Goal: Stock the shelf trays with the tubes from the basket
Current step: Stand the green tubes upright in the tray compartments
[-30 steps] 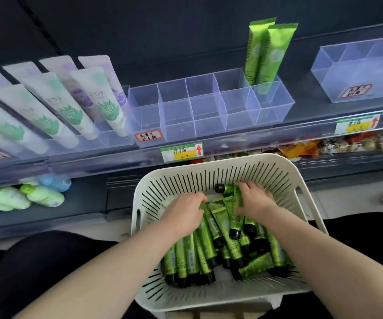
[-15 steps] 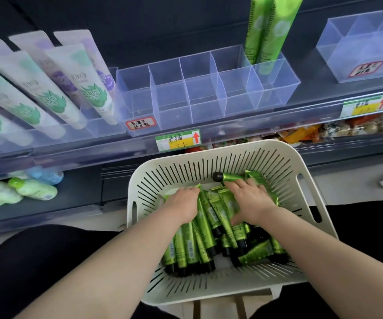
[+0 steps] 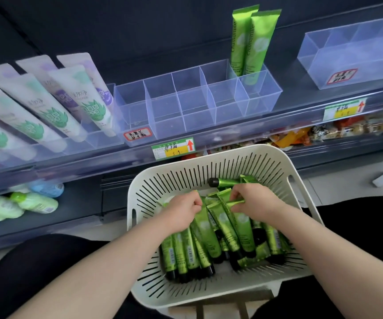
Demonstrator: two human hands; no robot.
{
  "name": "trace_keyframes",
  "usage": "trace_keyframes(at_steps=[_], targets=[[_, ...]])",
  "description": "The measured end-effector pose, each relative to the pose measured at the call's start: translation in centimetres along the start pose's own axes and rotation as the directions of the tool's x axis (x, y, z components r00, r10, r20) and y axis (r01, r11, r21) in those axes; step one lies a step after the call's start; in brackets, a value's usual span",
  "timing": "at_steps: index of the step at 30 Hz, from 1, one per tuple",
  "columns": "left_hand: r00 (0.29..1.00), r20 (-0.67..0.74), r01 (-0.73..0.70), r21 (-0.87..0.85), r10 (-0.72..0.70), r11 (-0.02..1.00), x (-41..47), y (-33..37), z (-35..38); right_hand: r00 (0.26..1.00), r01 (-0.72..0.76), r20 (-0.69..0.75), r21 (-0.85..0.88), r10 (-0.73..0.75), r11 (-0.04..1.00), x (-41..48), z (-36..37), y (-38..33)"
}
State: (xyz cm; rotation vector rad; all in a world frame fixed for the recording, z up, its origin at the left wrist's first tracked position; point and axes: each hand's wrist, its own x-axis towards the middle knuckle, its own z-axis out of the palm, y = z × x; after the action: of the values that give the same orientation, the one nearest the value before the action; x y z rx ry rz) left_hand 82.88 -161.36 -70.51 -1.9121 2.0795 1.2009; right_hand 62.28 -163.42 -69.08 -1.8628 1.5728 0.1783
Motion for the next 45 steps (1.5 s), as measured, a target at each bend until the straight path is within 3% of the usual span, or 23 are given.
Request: trace_keyframes(at_steps=[4,10,14,20,23,26,30,37,40,45], targets=[[0.982,-0.188,-0.023,0.040,0.030,0.999,-1.9,1.3,-1.0,0.978,0.085,-0.195,0.053,-0.073,0.995,-2.0,-1.7,-0.6],[0.914,-0.376,-0.031,0.306,0.150,0.952,-3.7,4.6,-4.6,0.892,0.203,-0.432,0.118,-0.134,0.972,-4.8,-5.7,-2.0],[0.797,-0.571,-0.092,0.207,0.197,0.974,-5.4,7.5,-8.0,0.791,0.327,-0.581,0.135,-0.193,0.935,-7.0,-8.8,-2.7],[0.504,-0.853,-0.201,0.035,0.134,0.979,-6.2,11.6,-14.1,0.522,0.477,-0.843,0.160,-0.132,0.864,-8.2,-15.2,-4.9],[0.411,-0.906,-0.204,0.022,0.106,0.979,-5.3,13.3,-17.3,0.476,0.482,-0.869,0.131,-0.134,0.866,-7.9,-18.2,-6.1],[0.365,-0.925,-0.132,0.063,0.107,0.989,-3.8,15.0,-19.7,0.425,0.470,-0.896,0.097,-0.129,0.877,-6.6,-20.1,-6.7],[0.396,-0.898,-0.086,0.171,0.191,0.982,-0.6,16.1,-21.4,0.425,0.439,-0.894,0.068,-0.141,0.896,-4.6,-21.0,-6.4],[0.575,-0.765,0.061,0.392,0.289,0.918,5.0,16.7,-22.8,0.416,0.447,-0.888,0.013,-0.195,0.894,-2.9,-22.0,-6.4],[0.585,-0.730,0.074,0.481,0.352,0.874,6.3,16.9,-23.2,0.412,0.455,-0.884,-0.009,-0.220,0.890,-2.0,-22.3,-7.0],[0.577,-0.732,-0.005,0.440,0.362,0.898,6.3,15.9,-23.9,0.387,0.461,-0.893,-0.030,-0.231,0.887,-0.6,-23.1,-8.3]])
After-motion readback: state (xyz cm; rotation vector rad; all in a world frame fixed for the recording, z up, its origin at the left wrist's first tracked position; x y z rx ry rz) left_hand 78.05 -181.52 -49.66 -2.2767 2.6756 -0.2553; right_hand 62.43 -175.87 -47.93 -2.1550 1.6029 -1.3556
